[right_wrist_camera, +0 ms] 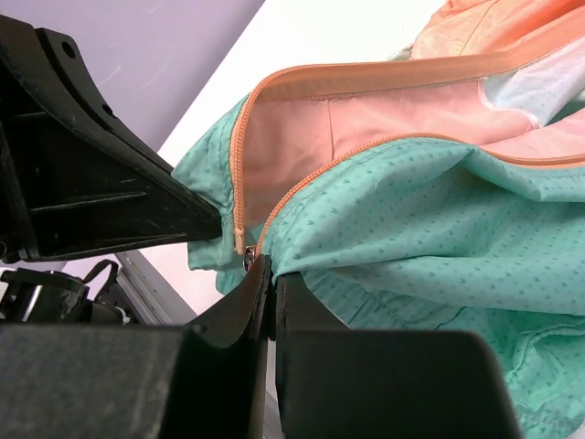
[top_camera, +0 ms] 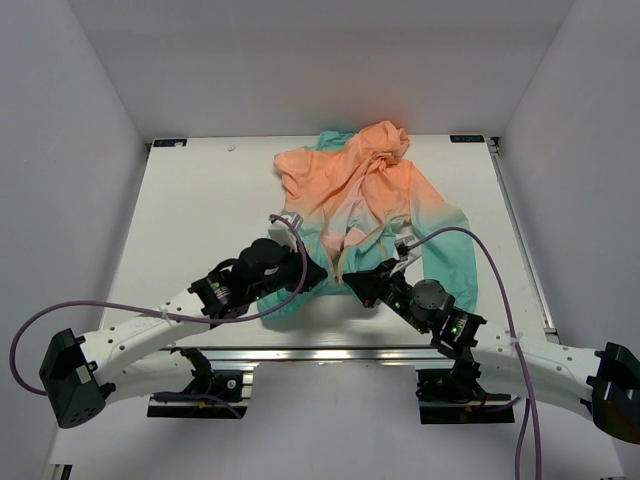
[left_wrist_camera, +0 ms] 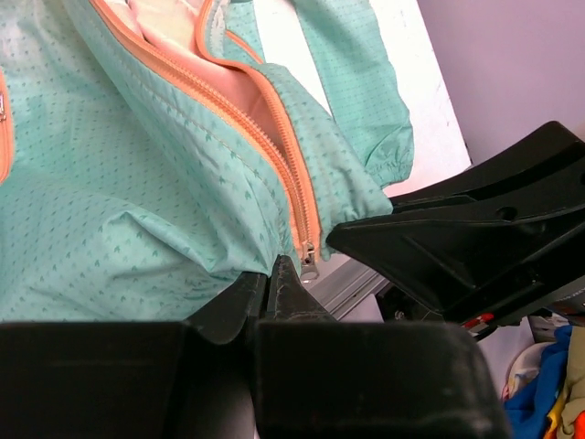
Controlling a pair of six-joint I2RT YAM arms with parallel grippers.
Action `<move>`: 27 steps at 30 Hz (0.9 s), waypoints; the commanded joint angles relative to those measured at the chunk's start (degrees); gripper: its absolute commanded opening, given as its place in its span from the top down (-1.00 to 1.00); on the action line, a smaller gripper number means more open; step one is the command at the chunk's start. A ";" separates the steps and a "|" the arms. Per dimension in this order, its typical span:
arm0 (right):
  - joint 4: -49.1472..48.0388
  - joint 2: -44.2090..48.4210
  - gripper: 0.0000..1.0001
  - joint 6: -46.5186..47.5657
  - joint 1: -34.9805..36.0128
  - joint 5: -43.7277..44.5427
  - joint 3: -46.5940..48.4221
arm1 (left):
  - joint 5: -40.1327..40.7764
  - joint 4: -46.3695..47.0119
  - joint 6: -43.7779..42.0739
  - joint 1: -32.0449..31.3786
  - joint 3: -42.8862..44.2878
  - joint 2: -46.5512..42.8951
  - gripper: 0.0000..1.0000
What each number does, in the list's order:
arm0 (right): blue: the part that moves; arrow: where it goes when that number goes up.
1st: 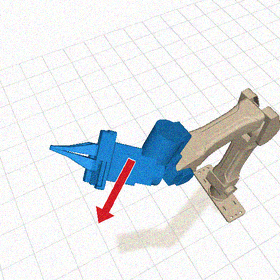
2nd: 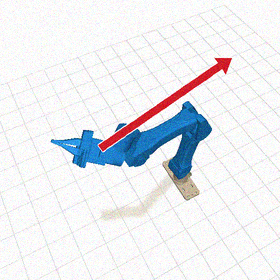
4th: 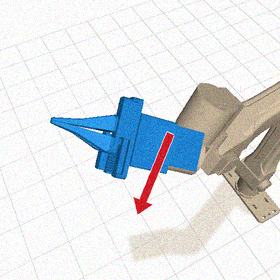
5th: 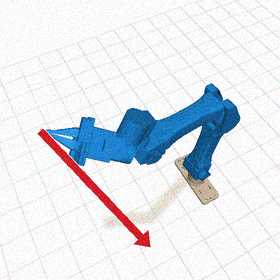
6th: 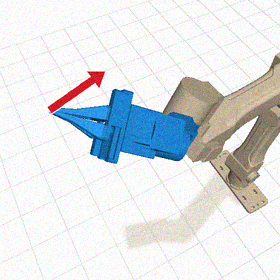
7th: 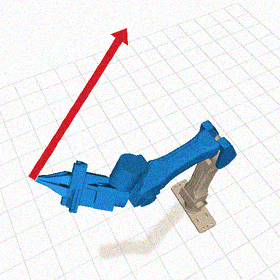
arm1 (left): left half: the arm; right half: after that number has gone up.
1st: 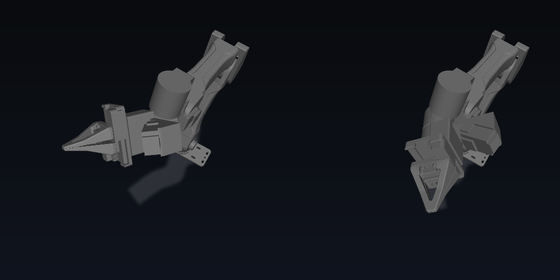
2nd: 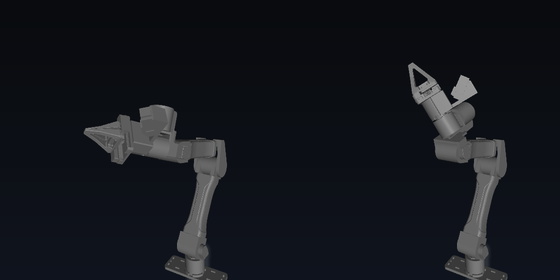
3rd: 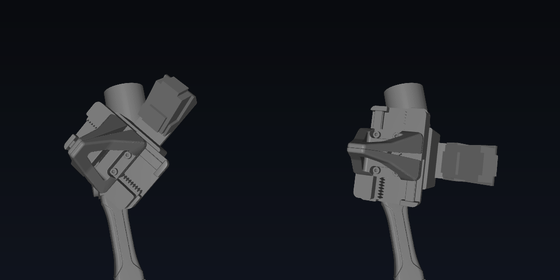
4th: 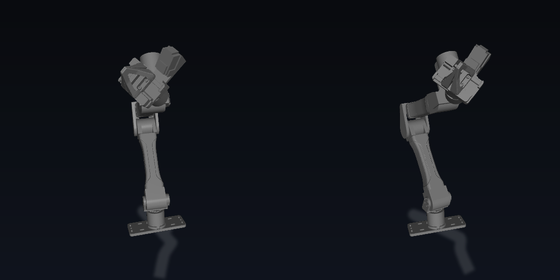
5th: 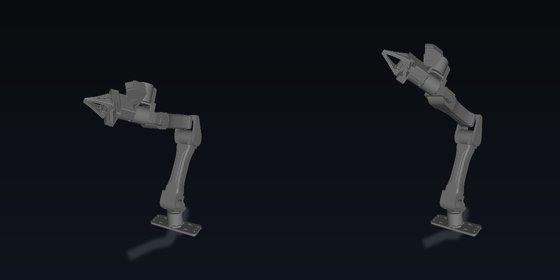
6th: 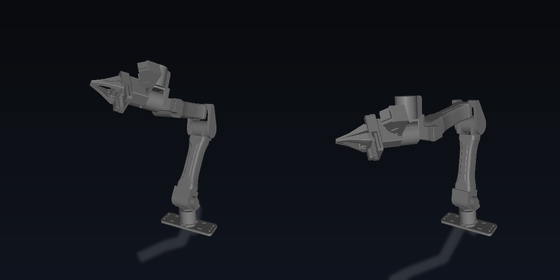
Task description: Zip up the jacket
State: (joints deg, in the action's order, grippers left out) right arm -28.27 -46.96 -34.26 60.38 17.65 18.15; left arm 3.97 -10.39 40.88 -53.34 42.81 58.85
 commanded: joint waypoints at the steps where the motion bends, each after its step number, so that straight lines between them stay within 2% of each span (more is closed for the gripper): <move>1: -5.92 1.43 1.00 -0.46 -0.26 1.07 -0.93 | 0.69 -0.24 -0.98 0.26 -0.09 -0.75 1.00; 27: -4.16 -0.24 1.00 -0.46 -0.26 0.54 0.13 | 0.78 -0.77 -0.19 0.87 -0.44 0.39 1.00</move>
State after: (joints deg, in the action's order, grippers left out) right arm -29.95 -47.11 -34.52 60.38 17.80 17.10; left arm 5.10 -11.60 40.93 -52.93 42.74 59.68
